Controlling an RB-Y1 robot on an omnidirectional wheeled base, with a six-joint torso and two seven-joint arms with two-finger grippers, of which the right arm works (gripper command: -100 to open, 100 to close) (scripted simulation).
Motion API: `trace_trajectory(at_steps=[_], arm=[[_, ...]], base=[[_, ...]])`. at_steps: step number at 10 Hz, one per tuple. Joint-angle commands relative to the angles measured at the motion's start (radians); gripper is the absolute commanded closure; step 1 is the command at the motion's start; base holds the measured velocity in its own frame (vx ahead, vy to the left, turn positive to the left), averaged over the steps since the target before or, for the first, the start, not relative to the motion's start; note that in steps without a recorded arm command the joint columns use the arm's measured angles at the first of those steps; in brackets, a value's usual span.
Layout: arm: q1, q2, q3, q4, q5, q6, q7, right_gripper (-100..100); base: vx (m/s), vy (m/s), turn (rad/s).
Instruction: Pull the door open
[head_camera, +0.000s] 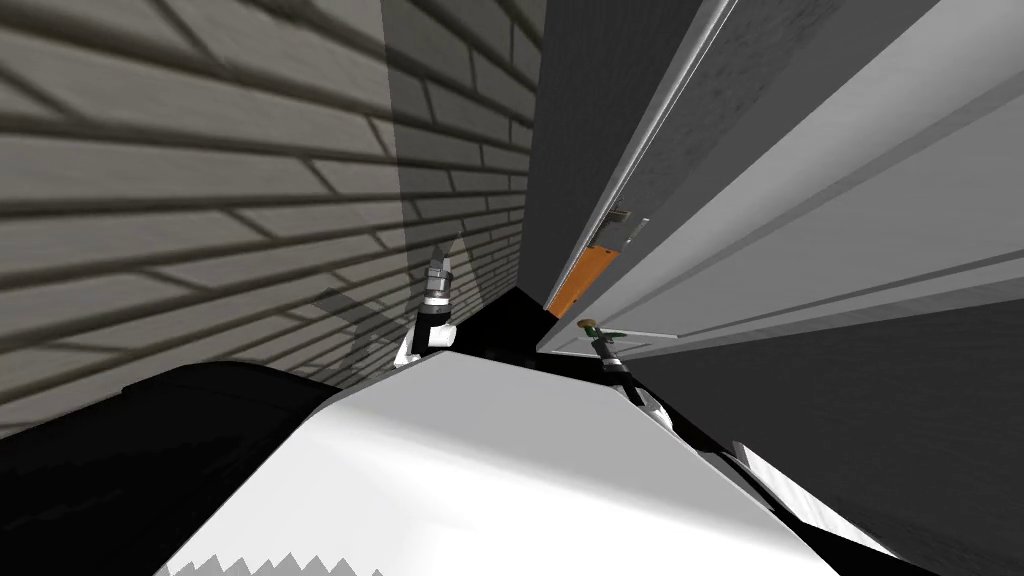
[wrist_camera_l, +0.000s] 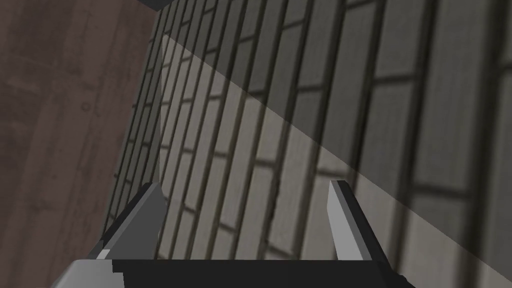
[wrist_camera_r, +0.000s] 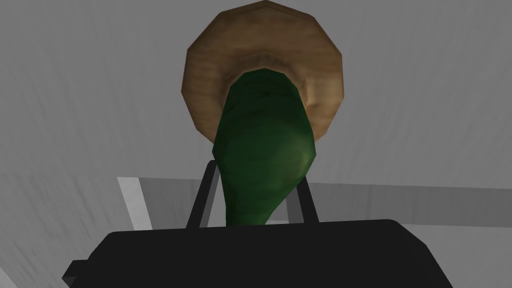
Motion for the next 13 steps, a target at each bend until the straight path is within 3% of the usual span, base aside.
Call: trace_trajectory(at_steps=[1, 6, 7, 13], arm=[[0.007, -0.005, 0.011, 0.01, 0.001, -0.026, -0.006, 100], [0.021, -0.026, 0.033, 0.033, -0.002, -0.08, -0.025, 100], [0.018, -0.022, 0.032, 0.029, -0.002, -0.068, -0.023, 100], [0.04, -0.043, 0.063, 0.069, -0.024, -0.144, -0.035, 100]], base=[[-0.176, -0.087, 0.171], [-0.198, -0.098, 0.153], [-0.091, -0.037, 0.029], [-0.178, -0.087, 0.181]])
